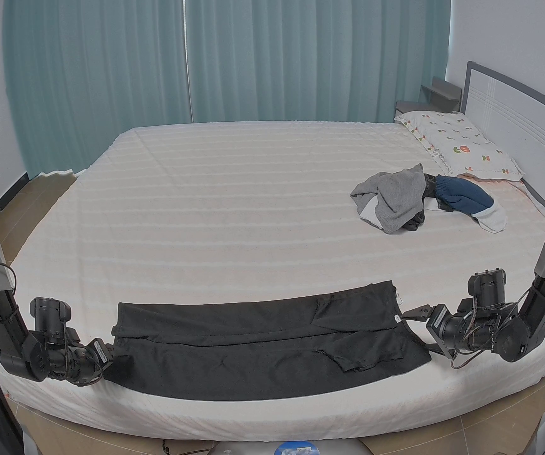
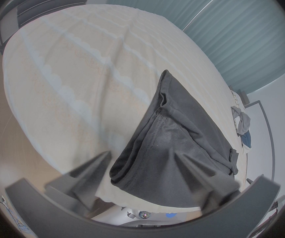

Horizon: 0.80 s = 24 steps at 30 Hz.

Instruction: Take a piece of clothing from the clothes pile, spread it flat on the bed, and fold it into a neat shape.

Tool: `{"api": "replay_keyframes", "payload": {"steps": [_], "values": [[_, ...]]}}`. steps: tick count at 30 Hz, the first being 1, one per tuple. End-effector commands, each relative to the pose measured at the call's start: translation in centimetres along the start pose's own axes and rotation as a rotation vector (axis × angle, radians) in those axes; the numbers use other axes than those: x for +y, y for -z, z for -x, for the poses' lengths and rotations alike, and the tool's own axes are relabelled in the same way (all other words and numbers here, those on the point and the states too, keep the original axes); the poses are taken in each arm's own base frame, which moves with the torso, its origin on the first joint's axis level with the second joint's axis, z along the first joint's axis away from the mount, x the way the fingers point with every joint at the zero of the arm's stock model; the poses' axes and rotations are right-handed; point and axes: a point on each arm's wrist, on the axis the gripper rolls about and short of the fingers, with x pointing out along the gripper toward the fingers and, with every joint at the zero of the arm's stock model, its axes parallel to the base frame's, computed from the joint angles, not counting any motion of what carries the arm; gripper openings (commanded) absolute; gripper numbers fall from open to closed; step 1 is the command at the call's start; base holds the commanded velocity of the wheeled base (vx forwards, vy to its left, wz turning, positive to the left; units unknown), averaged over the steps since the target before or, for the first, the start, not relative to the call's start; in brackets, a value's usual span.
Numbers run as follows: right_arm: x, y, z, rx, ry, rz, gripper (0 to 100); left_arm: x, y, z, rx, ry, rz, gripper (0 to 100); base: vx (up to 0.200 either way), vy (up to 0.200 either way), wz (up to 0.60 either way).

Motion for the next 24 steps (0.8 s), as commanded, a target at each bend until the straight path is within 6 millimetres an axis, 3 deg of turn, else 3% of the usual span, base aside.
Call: {"api": "replay_keyframes", "payload": {"steps": [1, 15, 16, 24], "values": [[0.0, -0.1, 0.0, -0.003, -0.003, 0.000, 100, 0.5, 0.4, 0.2, 0.009, -0.030, -0.034, 0, 0.000, 0.000, 0.00], [0.0, -0.1, 0.0, -0.003, -0.001, 0.000, 100, 1.1, 0.8, 0.6, 0.014, -0.074, -0.091, 0, 0.000, 0.000, 0.00], [0.0, -0.1, 0.0, -0.005, -0.002, 0.001, 100, 1.1, 0.8, 0.6, 0.014, -0.074, -0.091, 100, 0.000, 0.000, 0.00], [0.0, -0.1, 0.0, -0.005, 0.000, -0.002, 100, 0.8, 0.6, 1.3, -0.011, -0.060, -0.095, 100, 0.000, 0.000, 0.00]]}}
